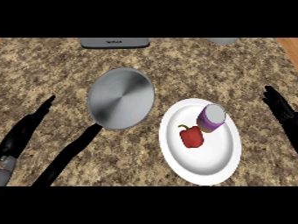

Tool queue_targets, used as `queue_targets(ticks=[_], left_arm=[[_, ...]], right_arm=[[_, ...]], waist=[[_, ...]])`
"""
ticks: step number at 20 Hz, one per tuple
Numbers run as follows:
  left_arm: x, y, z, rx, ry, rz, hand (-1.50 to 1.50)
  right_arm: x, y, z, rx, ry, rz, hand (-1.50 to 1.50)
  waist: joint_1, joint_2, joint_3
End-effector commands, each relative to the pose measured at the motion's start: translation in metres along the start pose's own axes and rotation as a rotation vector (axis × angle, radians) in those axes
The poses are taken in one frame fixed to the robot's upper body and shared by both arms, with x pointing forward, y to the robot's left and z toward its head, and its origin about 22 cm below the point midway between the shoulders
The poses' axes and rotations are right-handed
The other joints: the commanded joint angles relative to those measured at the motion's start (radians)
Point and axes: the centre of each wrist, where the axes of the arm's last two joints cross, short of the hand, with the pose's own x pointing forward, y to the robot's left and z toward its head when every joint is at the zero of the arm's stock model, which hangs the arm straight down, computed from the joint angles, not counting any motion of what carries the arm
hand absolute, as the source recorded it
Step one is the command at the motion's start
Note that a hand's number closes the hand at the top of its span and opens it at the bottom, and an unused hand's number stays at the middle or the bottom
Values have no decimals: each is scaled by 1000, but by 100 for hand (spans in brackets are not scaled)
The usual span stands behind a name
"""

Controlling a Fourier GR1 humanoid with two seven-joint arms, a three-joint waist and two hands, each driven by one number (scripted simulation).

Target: Pick the bell pepper from the plate and place it in the pan

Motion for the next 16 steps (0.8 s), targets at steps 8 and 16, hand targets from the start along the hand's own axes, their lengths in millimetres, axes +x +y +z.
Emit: queue_targets(ticks=[8, 16], left_arm=[[-11, 16, -6, 208, 91, 169, 0], [-6, 8, -8, 315, 95, 278, 0]], right_arm=[[117, 0, -39, 61, -535, 302, 150], [33, 77, -10, -28, -684, -367, -150]], waist=[[27, -34, -31], [23, 16, 4]])
